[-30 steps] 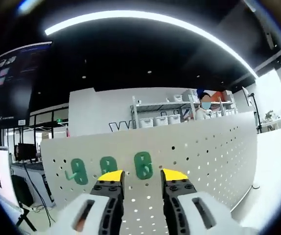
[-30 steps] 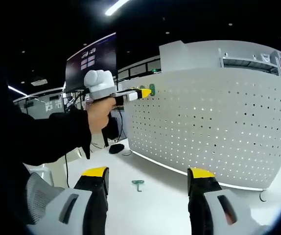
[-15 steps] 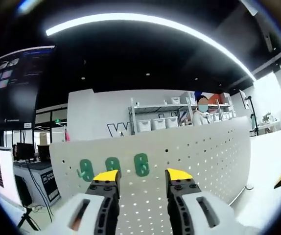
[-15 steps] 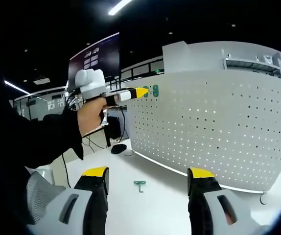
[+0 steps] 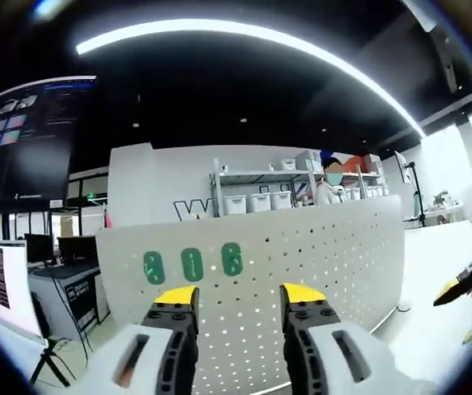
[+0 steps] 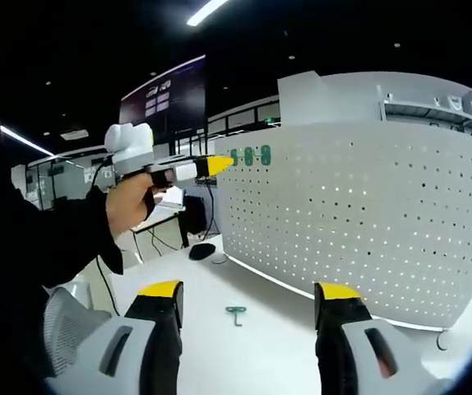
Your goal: Insert the hook assembly into the mounting plate slot until the hook locks in place.
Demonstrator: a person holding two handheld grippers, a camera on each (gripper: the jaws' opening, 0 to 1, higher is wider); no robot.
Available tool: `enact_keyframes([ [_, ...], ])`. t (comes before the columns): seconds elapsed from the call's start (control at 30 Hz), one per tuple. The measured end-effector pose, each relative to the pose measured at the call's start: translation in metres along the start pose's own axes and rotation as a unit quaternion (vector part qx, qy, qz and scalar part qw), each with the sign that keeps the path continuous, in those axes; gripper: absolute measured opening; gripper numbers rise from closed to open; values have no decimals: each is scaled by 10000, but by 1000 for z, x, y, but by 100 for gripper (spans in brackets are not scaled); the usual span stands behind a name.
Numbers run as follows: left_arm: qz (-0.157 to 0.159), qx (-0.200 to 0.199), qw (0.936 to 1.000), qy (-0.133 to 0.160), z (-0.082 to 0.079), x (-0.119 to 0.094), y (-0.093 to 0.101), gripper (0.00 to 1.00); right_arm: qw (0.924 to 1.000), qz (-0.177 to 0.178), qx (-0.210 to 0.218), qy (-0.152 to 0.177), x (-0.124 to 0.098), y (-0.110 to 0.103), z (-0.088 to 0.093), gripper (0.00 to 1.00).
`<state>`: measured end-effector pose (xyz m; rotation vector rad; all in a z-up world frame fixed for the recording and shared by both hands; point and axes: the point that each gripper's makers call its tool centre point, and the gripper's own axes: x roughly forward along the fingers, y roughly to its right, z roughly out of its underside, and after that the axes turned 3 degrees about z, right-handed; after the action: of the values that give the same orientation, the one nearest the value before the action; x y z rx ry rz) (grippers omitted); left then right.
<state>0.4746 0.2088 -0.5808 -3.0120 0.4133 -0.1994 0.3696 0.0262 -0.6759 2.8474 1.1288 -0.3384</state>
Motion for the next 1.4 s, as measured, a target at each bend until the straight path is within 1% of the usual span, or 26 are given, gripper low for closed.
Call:
enact_keyframes([
  [0.4,169,22,9994,-314,19,-54,7,41,9999,-93,-116,-57,12,2,1,61],
  [0.63,260,-63,9986,-455,31,-85,17,42,9995,-213,-204,-112,22,1,2,59],
  [0.83,429,-131,9977,-509,39,-109,29,42,9989,-317,-274,-221,33,0,10,57],
  [1.1,653,-248,9956,-632,52,-133,45,42,9977,-501,-374,-274,49,-2,18,54],
  [1.3,839,-376,9934,-679,58,-144,56,42,9953,-700,-506,-430,65,-4,34,49],
  [1.4,936,-344,9925,-707,60,-149,64,42,9944,-767,-558,-477,75,-3,41,47],
])
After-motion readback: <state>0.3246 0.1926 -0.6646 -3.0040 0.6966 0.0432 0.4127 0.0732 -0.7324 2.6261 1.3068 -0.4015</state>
